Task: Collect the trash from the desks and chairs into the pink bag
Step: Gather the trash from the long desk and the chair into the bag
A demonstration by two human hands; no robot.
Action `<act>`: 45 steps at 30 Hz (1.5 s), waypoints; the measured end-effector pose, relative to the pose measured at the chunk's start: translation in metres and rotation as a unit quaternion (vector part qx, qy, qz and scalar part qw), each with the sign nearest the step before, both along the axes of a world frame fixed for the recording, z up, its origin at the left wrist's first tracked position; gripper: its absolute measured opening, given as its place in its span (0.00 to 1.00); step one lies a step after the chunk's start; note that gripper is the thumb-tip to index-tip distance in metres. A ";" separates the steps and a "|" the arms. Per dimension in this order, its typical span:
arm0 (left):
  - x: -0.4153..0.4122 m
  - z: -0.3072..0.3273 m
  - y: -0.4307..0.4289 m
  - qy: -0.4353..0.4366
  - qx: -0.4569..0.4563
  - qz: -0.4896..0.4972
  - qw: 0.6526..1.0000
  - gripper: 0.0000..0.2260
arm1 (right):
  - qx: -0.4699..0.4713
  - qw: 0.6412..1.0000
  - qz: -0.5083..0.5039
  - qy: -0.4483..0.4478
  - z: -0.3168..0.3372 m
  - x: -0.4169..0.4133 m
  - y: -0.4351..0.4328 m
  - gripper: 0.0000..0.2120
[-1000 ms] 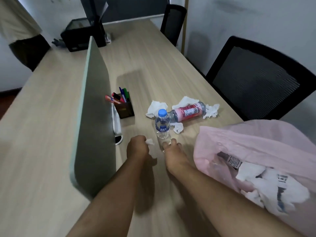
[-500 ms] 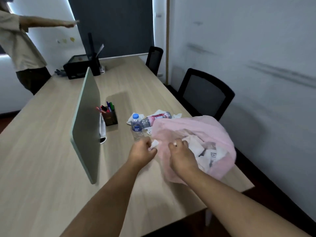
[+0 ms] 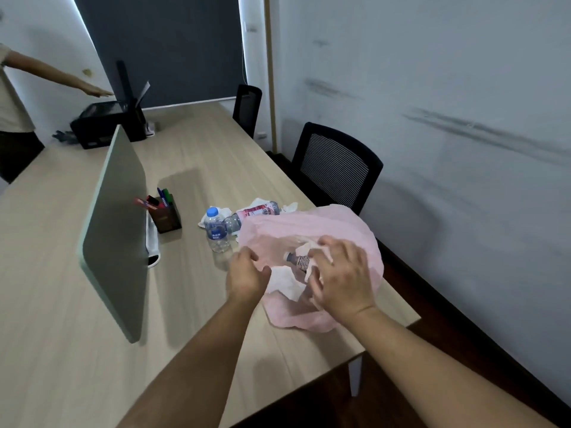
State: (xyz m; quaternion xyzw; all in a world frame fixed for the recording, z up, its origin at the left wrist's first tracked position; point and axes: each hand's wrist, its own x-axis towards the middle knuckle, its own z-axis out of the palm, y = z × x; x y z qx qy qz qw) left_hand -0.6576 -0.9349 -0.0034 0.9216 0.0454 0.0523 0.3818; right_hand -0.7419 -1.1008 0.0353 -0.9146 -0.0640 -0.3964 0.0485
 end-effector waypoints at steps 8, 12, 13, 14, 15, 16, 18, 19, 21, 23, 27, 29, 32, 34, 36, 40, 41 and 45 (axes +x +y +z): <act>0.037 -0.023 0.006 0.182 -0.123 0.096 0.971 0.44 | 0.072 0.954 -0.203 0.207 0.009 0.025 -0.044 0.40; 0.047 -0.043 0.010 0.310 -0.191 -0.003 0.931 0.36 | 0.087 0.948 -0.233 0.198 0.010 0.048 -0.041 0.33; 0.044 -0.047 0.010 0.319 -0.210 -0.015 0.924 0.30 | 0.086 0.948 -0.233 0.200 0.009 0.052 -0.038 0.32; 0.043 -0.050 0.008 0.306 -0.212 -0.015 0.928 0.24 | 0.088 0.947 -0.230 0.205 0.009 0.055 -0.037 0.30; 0.042 -0.052 0.007 0.282 -0.199 -0.007 0.938 0.19 | 0.091 0.946 -0.225 0.214 0.010 0.057 -0.036 0.29; 0.044 -0.051 0.006 0.260 -0.179 0.003 0.949 0.16 | 0.096 0.945 -0.221 0.223 0.011 0.060 -0.036 0.27; 0.048 -0.046 0.004 0.229 -0.168 0.017 0.959 0.14 | 0.107 0.943 -0.212 0.231 0.014 0.064 -0.041 0.25; 0.051 -0.042 0.004 0.215 -0.176 0.021 0.960 0.11 | 0.111 0.944 -0.208 0.230 0.017 0.067 -0.045 0.24; 0.051 -0.026 0.001 0.182 -0.202 0.032 0.962 0.08 | 0.118 0.949 -0.196 0.217 0.023 0.074 -0.053 0.22; 0.051 -0.006 0.001 0.146 -0.183 0.040 0.971 0.11 | 0.117 0.955 -0.184 0.203 0.031 0.083 -0.060 0.20; 0.052 0.042 0.010 0.066 -0.102 0.073 0.990 0.12 | 0.132 0.961 -0.155 0.186 0.057 0.092 -0.082 0.14; 0.055 0.072 0.017 0.043 -0.050 0.093 0.993 0.12 | 0.135 0.962 -0.142 0.192 0.073 0.096 -0.096 0.13; 0.054 0.120 0.023 0.045 0.033 0.122 0.991 0.13 | 0.158 0.957 -0.120 0.212 0.088 0.101 -0.114 0.11; 0.048 0.138 0.021 0.048 0.072 0.135 0.987 0.12 | 0.173 0.950 -0.103 0.239 0.090 0.103 -0.120 0.10; 0.036 0.142 0.013 0.066 0.099 0.141 0.983 0.11 | 0.188 0.938 -0.080 0.279 0.083 0.104 -0.121 0.08; 0.017 0.127 0.005 0.048 0.107 0.168 0.979 0.11 | 0.195 0.927 -0.050 0.315 0.068 0.104 -0.119 0.13; 0.015 0.127 0.008 0.030 0.103 0.180 0.978 0.10 | 0.199 0.927 -0.045 0.315 0.067 0.105 -0.119 0.13; 0.016 0.140 0.027 -0.036 0.086 0.216 0.972 0.11 | 0.185 0.927 -0.041 0.323 0.069 0.112 -0.119 0.06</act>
